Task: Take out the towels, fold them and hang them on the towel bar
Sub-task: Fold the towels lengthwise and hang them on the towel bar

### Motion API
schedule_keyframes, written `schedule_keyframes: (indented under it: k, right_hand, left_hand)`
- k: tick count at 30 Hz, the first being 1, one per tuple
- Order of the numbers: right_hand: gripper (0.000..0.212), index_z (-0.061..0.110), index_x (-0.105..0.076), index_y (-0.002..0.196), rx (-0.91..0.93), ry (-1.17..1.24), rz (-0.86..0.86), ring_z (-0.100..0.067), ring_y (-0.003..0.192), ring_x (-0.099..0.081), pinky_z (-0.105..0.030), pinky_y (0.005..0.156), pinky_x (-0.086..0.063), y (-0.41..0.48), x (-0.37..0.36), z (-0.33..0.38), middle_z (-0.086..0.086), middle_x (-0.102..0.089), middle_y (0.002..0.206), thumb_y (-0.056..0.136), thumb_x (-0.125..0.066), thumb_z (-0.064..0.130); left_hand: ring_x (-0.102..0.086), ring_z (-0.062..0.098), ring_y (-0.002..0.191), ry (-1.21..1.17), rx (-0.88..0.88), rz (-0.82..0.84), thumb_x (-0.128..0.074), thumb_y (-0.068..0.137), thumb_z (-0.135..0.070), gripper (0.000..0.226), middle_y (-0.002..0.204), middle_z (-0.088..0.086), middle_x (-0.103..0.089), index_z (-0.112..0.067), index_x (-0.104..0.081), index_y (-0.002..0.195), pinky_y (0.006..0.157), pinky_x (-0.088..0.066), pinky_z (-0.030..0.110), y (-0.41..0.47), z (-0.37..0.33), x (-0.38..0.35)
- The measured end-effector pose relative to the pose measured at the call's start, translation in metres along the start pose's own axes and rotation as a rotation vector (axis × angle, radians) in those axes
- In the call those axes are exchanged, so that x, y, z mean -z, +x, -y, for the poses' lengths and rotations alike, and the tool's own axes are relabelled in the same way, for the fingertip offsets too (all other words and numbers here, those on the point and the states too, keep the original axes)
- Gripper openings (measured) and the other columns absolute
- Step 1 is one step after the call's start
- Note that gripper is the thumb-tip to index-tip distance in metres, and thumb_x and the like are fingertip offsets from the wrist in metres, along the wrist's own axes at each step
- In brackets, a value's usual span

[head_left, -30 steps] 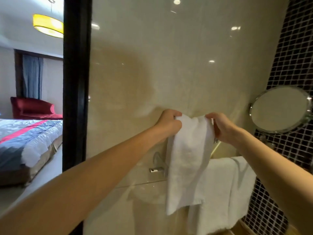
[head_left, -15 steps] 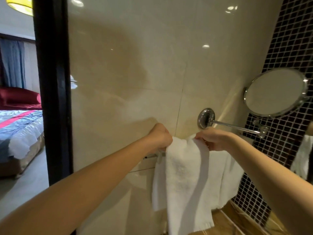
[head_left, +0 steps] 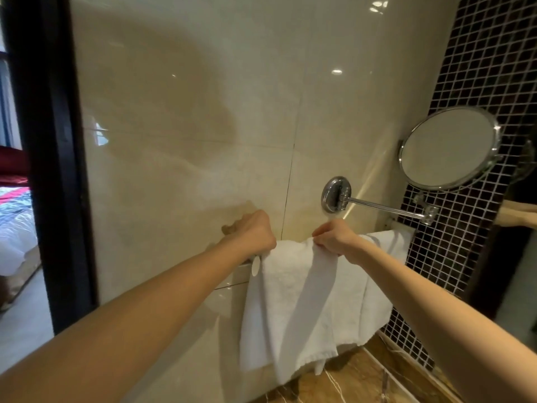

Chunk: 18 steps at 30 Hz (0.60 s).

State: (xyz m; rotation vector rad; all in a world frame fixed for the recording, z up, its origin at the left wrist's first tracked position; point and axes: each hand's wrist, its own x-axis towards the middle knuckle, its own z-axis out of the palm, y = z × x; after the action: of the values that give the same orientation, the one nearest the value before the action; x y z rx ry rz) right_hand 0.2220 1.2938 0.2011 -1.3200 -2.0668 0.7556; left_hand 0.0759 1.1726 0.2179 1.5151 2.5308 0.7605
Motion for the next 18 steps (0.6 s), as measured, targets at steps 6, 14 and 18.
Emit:
schedule_keyframes:
  k: [6,14,18]
  right_hand:
    - [0.023,0.000,-0.073,0.091,0.065,-0.135,-0.031,-0.030,0.093,-0.064,-0.039,0.080,-0.054,-0.004,-0.005,0.000,-0.016,-0.070,0.095,0.080,-0.053,0.000]
    - [0.025,0.011,-0.065,0.105,0.062,-0.217,-0.148,-0.032,0.104,-0.056,-0.033,0.082,-0.047,-0.012,-0.013,-0.015,-0.014,-0.062,0.111,0.082,-0.055,0.011]
    - [0.021,0.015,-0.066,0.099,0.112,-0.291,-0.131,-0.029,0.099,-0.058,-0.029,0.075,-0.043,-0.010,-0.009,-0.014,-0.011,-0.064,0.111,0.080,-0.058,0.015]
  left_hand:
    - [-0.045,0.025,0.093,0.182,-0.074,-0.028,-0.050,0.079,-0.009,0.026,0.097,0.002,-0.064,-0.021,-0.064,0.097,0.087,-0.025,0.038,-0.002,0.008,-0.010]
    - [-0.029,0.025,0.092,0.241,-0.092,-0.018,-0.048,0.077,-0.011,0.026,0.097,0.005,-0.053,-0.021,-0.062,0.097,0.077,-0.023,0.038,-0.014,0.013,-0.011]
    - [-0.034,0.030,0.110,0.347,-0.249,-0.037,-0.047,0.085,-0.025,0.036,0.123,0.009,-0.046,-0.021,-0.056,0.120,0.084,-0.023,0.041,-0.013,0.014,-0.016]
